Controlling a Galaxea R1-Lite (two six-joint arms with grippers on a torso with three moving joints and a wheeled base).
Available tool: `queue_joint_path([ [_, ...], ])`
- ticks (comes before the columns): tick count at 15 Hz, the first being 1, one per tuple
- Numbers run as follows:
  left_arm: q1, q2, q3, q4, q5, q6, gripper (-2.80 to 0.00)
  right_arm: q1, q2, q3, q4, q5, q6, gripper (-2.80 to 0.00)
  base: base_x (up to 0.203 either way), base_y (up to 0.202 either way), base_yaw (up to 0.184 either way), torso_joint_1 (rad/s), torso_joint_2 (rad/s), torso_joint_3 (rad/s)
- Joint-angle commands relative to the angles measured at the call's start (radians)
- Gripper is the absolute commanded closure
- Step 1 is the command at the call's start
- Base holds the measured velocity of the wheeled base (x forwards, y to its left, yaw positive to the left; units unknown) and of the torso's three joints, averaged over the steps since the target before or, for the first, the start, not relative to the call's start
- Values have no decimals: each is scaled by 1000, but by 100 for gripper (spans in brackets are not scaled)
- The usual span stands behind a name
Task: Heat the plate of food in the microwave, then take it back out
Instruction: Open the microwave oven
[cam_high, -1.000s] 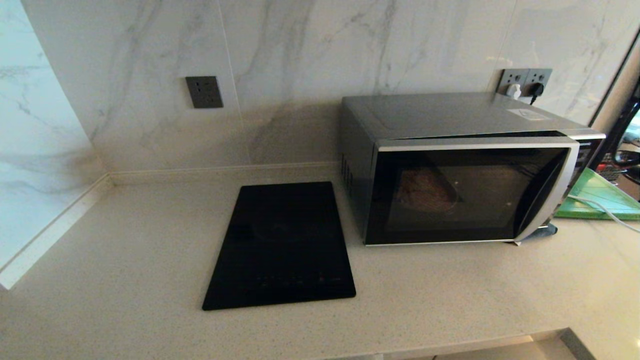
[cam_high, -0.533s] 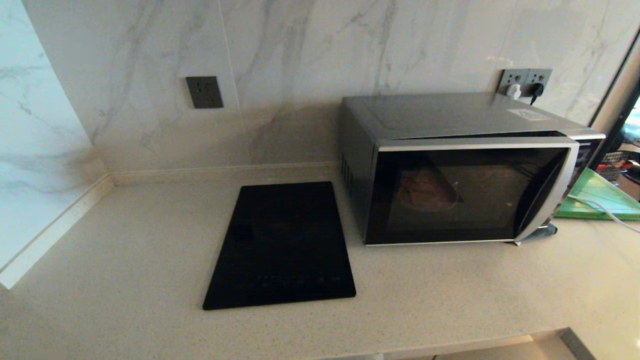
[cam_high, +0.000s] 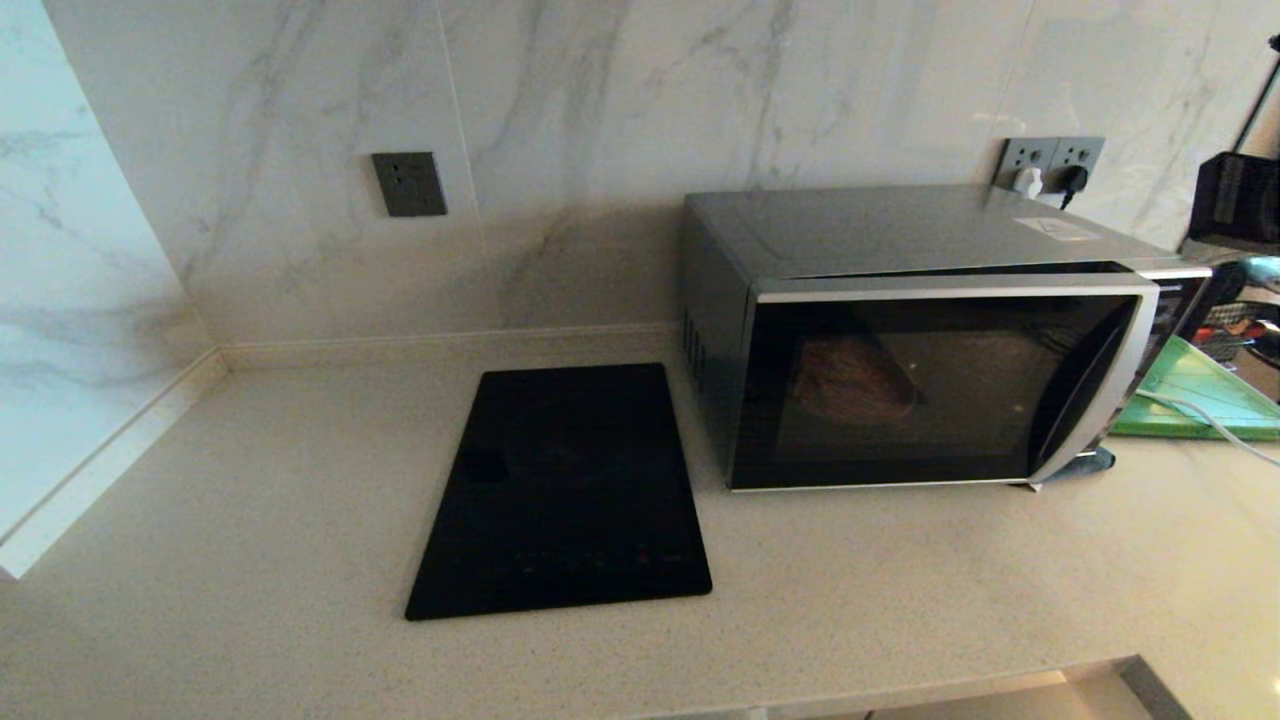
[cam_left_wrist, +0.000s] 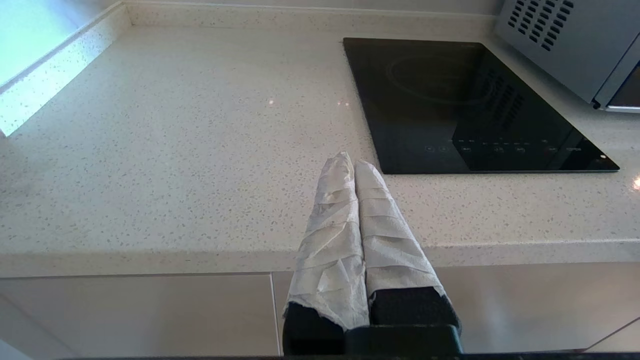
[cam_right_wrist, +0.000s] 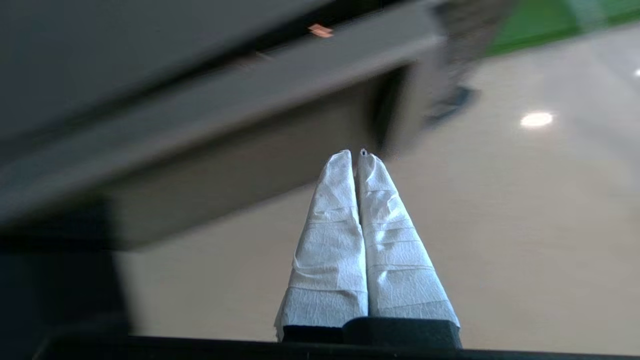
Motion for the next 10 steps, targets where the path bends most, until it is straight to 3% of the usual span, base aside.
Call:
queue_joint_path([
  [1,0,2,0,0,1,0,0,0,17,-3,-31,53,69,0,0,0,0,0,0,0],
  [10,0,2,0,0,1,0,0,-102,192,-4,-257,60,88,0,0,0,0,0,0,0],
])
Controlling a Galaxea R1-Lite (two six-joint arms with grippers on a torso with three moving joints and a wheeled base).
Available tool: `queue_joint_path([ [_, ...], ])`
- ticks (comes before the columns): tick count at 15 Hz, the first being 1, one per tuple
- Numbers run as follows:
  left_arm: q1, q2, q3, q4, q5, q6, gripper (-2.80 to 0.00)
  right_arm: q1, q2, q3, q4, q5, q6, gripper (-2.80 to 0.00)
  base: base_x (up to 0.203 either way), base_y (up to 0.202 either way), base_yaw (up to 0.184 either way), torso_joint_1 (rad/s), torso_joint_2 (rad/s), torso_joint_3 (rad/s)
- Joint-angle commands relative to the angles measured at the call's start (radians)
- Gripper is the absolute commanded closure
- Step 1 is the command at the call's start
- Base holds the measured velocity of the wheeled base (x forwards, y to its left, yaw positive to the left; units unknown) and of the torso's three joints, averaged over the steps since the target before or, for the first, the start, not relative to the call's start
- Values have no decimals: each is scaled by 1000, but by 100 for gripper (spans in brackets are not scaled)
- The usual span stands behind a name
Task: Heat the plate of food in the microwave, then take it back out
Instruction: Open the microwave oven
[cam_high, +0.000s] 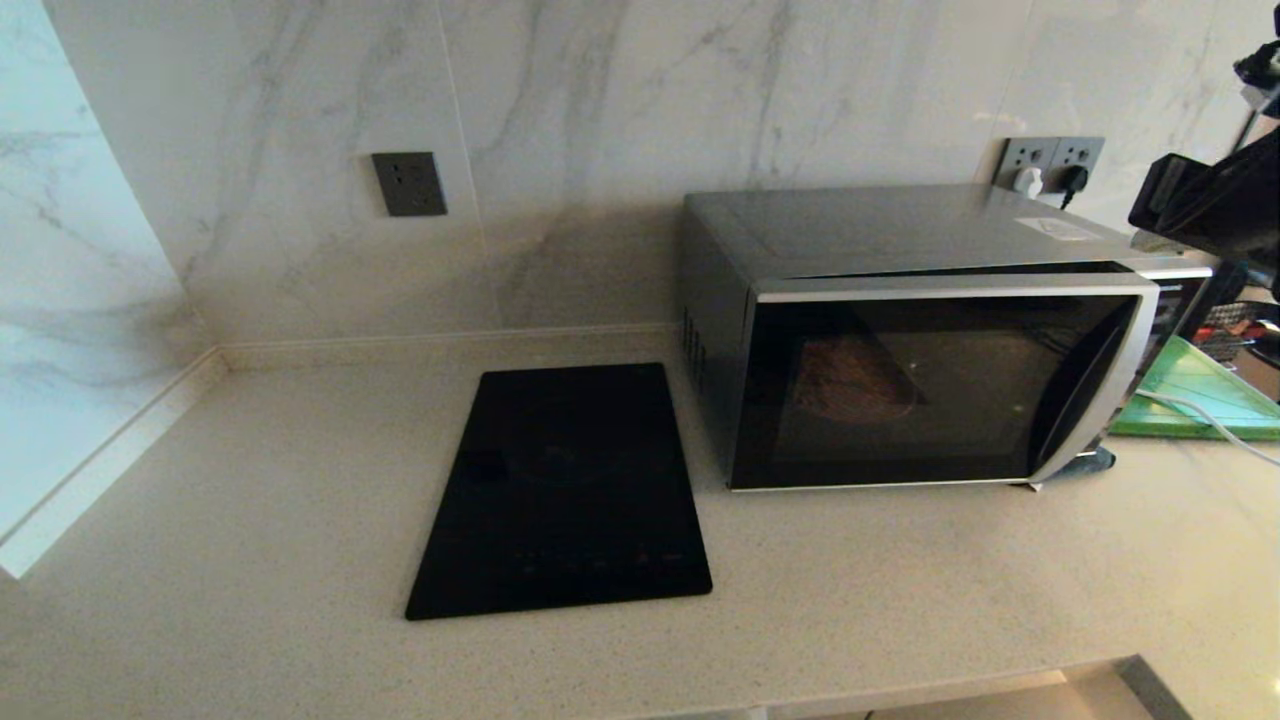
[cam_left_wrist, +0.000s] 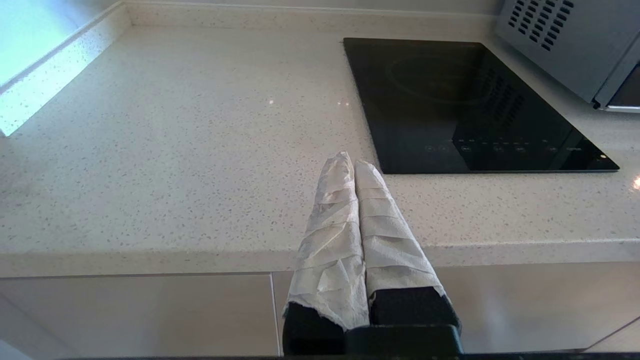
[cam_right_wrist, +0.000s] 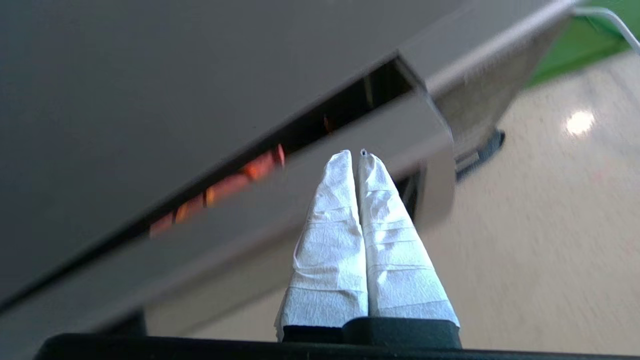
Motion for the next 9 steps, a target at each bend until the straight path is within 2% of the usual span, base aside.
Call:
queue_joint_path([
  [1,0,2,0,0,0,-1,0,-7,63,-1,-65,-2,3,0,0,0,0,0,0,0],
  [9,0,2,0,0,0,-1,0,-24,125,-17,-110,-9,0,0,0,0,0,0,0,0],
])
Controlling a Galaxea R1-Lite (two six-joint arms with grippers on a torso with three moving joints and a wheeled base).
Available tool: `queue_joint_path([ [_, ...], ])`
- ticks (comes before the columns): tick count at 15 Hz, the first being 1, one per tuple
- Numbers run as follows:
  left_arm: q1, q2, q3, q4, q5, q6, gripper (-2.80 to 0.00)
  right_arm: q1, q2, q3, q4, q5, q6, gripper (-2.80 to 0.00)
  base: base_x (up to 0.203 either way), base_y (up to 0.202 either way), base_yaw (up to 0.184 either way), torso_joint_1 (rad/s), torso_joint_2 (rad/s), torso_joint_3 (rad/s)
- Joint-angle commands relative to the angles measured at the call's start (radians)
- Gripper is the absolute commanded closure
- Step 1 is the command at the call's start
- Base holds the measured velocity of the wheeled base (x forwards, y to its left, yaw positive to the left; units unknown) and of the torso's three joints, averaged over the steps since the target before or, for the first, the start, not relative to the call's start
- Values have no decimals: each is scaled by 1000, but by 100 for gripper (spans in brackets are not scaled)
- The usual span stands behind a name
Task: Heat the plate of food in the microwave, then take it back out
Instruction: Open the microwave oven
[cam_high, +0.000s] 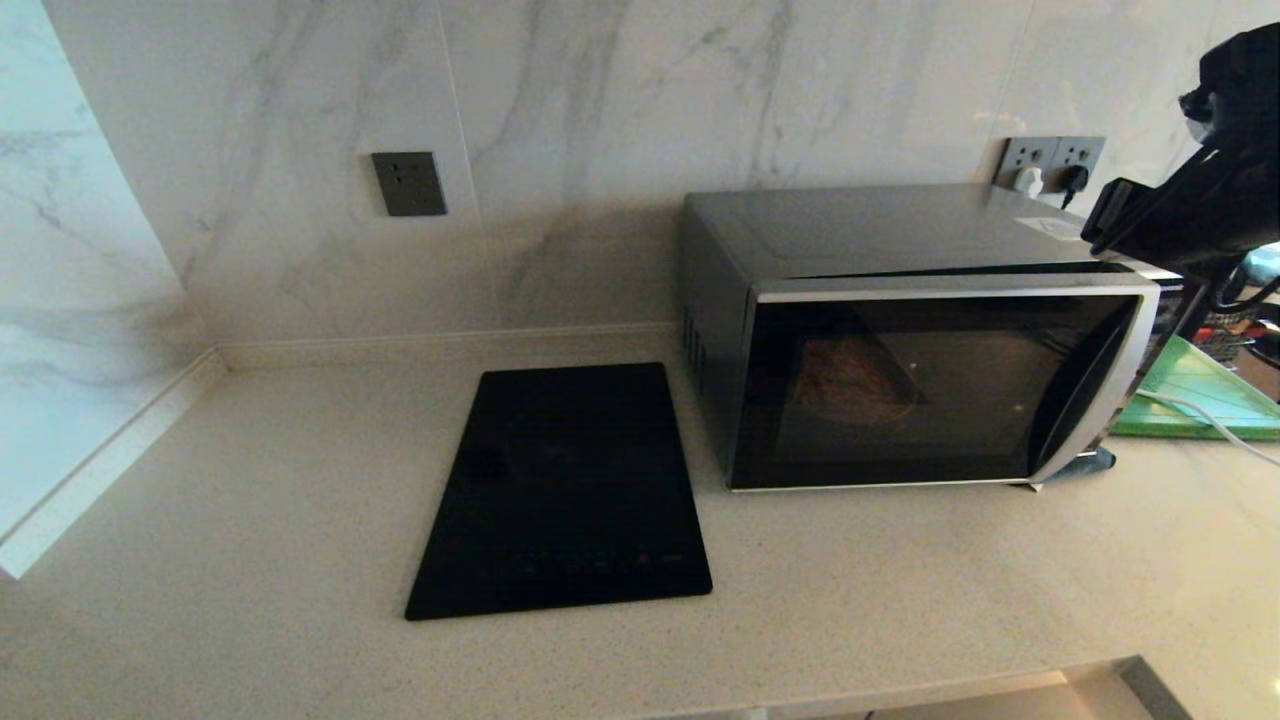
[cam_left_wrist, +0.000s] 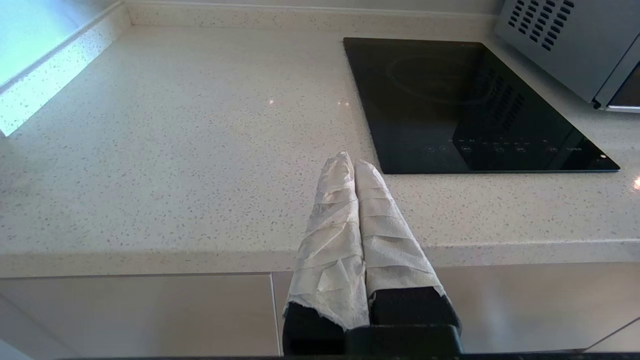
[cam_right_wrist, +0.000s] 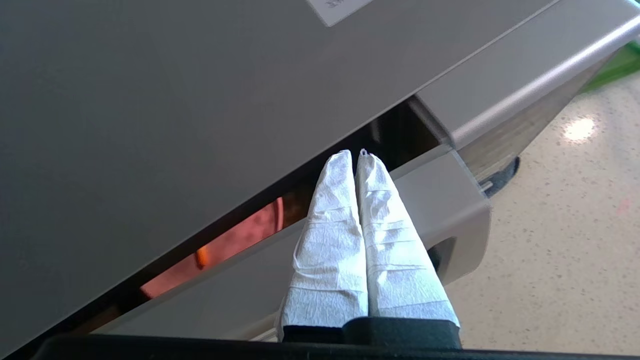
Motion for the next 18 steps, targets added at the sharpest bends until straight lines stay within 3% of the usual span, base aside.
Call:
queue_joint_path([
  [1,0,2,0,0,1,-1,0,-10,15,0,3,1,0,0,0,0,0,0,0,0],
  [9,0,2,0,0,1,-1,0,-32,13,3,55,6,-5,0,0,0,0,0,0,0],
  [13,0,2,0,0,1,-1,0,-30,-37,4,231,31,-5,0,0,0,0,0,0,0],
  [18,0,2,0,0,1,-1,0,-22,-148,5,421,146,-1,0,0,0,0,0,0,0],
])
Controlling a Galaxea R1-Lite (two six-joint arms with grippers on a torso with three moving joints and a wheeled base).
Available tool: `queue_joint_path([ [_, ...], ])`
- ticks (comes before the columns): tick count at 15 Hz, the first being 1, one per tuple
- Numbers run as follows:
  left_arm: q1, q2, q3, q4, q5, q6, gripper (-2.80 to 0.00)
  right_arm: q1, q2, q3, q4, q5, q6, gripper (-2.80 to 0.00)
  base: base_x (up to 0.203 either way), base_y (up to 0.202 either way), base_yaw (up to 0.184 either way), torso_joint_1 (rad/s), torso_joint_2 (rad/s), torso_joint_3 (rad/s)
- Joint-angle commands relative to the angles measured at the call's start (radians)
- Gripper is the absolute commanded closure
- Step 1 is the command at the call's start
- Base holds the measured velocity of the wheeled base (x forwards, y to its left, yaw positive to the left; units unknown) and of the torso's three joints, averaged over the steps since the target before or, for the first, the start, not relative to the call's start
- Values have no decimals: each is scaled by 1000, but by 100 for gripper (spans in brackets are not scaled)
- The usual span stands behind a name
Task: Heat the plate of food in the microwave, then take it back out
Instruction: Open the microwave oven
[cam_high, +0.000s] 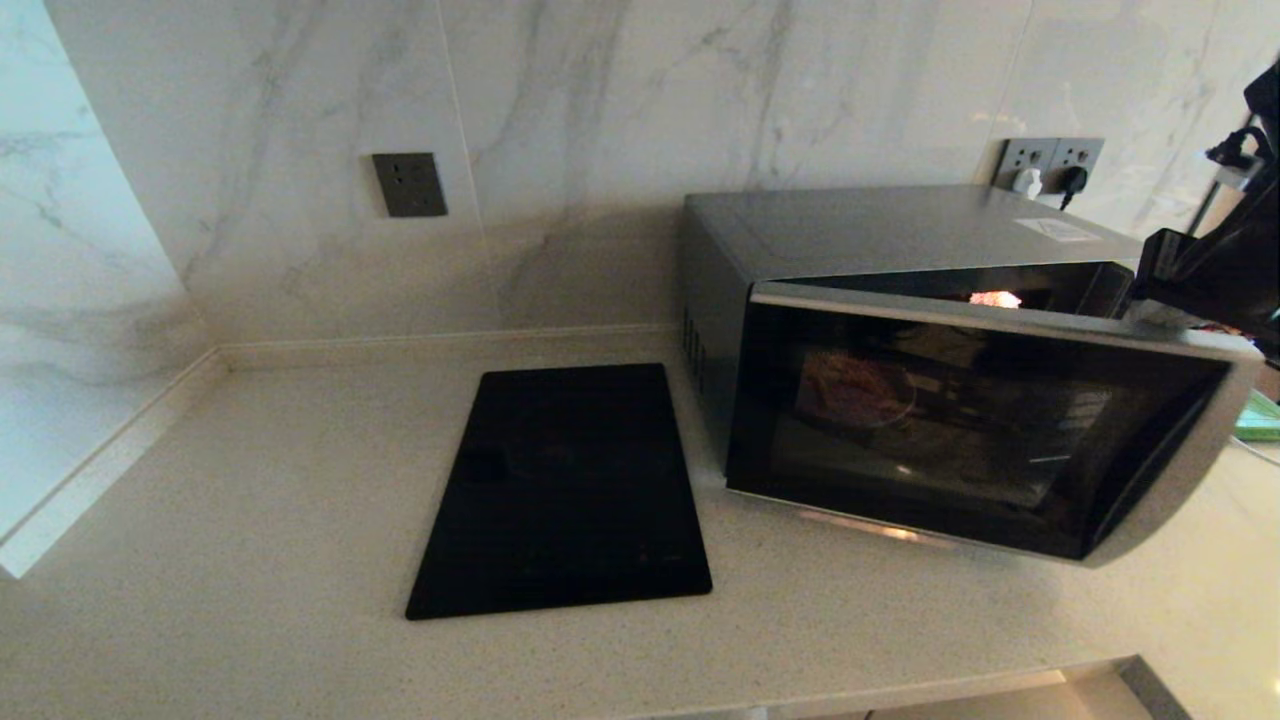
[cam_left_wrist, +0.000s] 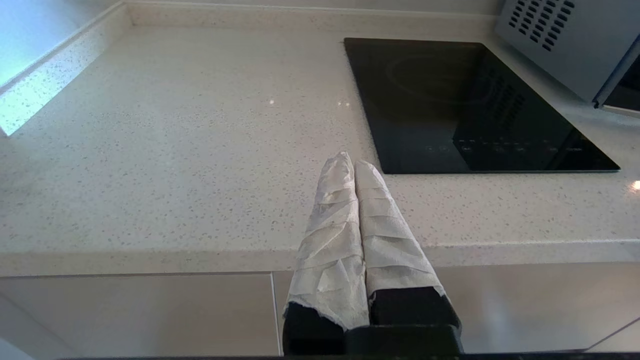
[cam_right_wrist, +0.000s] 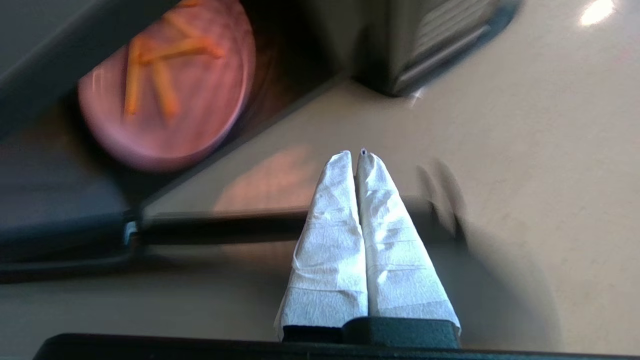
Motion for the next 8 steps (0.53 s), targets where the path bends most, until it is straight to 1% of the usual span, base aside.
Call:
queue_joint_path([
  [1,0,2,0,0,0,-1,0,4,-74,-4,42,28,3,0,0,0,0,0,0,0],
  [2,0,2,0,0,0,-1,0,8,-92,-4,63,43,3,0,0,0,0,0,0,0],
  [5,0,2,0,0,0,-1,0,27,-121,-4,101,45,4,0,0,0,0,0,0,0],
  [8,0,2,0,0,0,-1,0,87,-137,-4,189,49,9,0,0,0,0,0,0,0],
])
